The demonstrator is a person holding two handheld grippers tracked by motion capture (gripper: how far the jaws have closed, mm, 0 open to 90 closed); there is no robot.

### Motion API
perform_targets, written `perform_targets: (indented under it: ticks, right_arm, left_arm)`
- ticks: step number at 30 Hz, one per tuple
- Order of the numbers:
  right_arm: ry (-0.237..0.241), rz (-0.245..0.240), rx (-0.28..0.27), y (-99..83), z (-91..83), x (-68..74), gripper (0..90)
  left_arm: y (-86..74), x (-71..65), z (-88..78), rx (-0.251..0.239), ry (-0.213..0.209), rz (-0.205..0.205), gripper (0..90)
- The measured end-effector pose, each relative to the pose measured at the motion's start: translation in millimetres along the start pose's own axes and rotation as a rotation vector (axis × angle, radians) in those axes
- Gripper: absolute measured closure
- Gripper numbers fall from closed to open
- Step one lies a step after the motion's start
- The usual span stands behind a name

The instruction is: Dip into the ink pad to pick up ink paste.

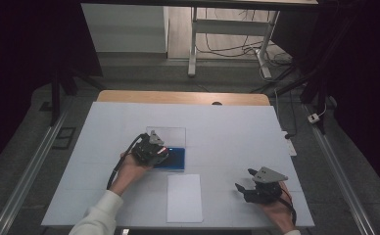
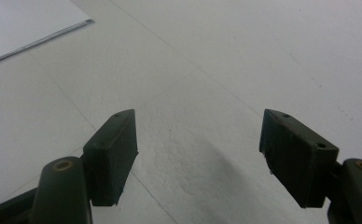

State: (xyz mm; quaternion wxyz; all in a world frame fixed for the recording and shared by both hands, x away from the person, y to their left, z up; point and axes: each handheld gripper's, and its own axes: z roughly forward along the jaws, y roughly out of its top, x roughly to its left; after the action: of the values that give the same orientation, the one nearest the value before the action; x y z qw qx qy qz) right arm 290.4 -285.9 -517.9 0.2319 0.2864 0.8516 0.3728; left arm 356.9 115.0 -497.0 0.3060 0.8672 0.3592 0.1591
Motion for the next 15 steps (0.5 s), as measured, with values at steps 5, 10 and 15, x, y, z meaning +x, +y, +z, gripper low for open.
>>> perform_targets:
  ticks: [5, 10, 15]
  right_arm:
    - [0.0, 0.0, -0.002, 0.3, -0.1, 0.3, 27.2]
    - [-0.001, 0.001, -0.003, 0.4, -0.6, 0.2, 27.2]
    - [0.0, 0.001, -0.005, 0.5, -1.1, 0.1, 27.2]
  left_arm:
    - [-0.9, -0.5, 0.1, -0.005, 0.002, -0.003, 70.7]
    - [-1.3, -0.4, 0.2, -0.008, 0.0, -0.002, 70.7]
    - [-1.3, -0.6, 0.4, -0.008, 0.002, 0.001, 70.8]
